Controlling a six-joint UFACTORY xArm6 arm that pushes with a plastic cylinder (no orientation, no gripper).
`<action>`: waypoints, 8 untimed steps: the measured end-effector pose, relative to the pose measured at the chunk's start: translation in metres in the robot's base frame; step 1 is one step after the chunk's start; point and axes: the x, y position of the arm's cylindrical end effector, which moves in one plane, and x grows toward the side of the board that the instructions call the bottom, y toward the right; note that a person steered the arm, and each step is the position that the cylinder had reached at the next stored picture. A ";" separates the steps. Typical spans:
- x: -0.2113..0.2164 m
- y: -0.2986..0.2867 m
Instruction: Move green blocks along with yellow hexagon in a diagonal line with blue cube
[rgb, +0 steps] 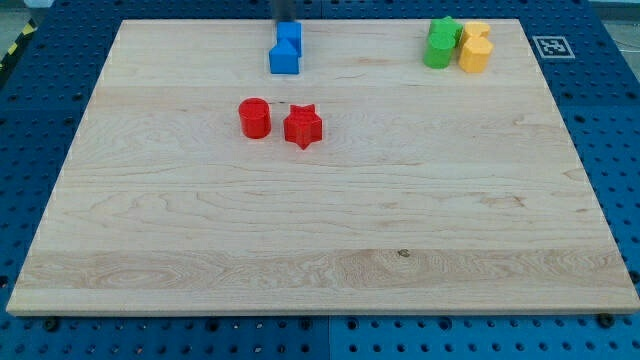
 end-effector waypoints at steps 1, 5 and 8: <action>-0.001 0.106; 0.039 0.209; 0.057 0.171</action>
